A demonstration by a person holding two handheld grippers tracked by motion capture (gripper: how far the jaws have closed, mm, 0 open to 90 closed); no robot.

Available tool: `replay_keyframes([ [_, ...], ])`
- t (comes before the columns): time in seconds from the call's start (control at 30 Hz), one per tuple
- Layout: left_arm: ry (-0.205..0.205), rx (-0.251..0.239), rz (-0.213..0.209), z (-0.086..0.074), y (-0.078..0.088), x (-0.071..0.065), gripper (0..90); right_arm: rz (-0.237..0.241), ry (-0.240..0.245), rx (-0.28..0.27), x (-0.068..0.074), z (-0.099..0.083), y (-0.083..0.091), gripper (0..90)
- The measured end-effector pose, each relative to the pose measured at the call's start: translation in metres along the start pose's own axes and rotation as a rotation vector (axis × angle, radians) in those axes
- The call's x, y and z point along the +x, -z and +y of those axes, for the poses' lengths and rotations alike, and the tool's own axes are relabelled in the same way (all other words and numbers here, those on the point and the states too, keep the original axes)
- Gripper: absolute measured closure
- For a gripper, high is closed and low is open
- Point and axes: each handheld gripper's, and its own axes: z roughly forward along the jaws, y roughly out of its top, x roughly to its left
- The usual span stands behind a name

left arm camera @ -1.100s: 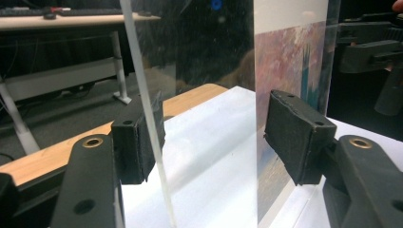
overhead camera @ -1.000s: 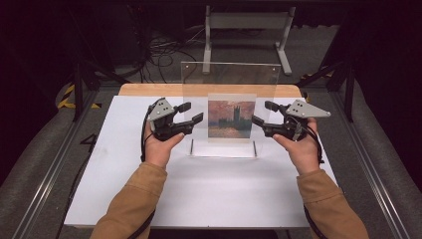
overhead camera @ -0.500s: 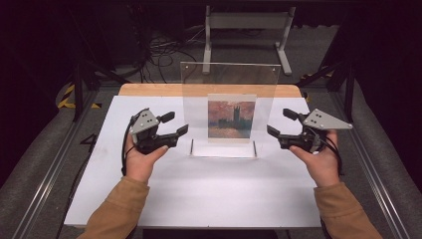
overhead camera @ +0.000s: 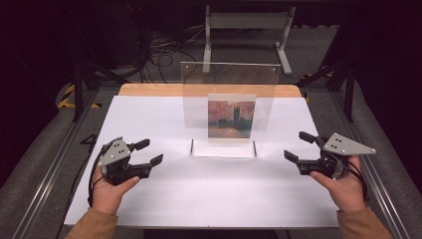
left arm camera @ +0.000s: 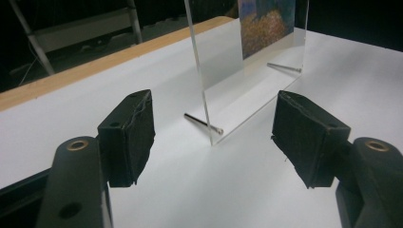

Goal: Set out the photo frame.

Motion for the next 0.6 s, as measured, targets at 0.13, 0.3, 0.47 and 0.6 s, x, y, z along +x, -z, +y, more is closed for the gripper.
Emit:
replay_keyframes([
  [0.13, 0.041, -0.034, 0.014, -0.017, 0.010, -0.003, 30.5, -0.001, -0.038, 0.017, 0.003, -0.019, 0.006, 19.0],
  [0.3, 0.036, -0.022, 0.016, -0.035, 0.008, -0.002, 31.2, -0.005, -0.081, 0.053, 0.001, -0.042, 0.003, 19.1],
  [0.47, 0.061, -0.009, 0.004, -0.046, 0.001, 0.004, 32.8, -0.023, -0.079, 0.056, 0.003, -0.056, 0.000, 22.1],
  [0.6, 0.064, 0.013, 0.016, -0.054, -0.005, 0.005, 33.1, -0.014, -0.073, 0.112, 0.007, -0.078, -0.010, 21.9],
])
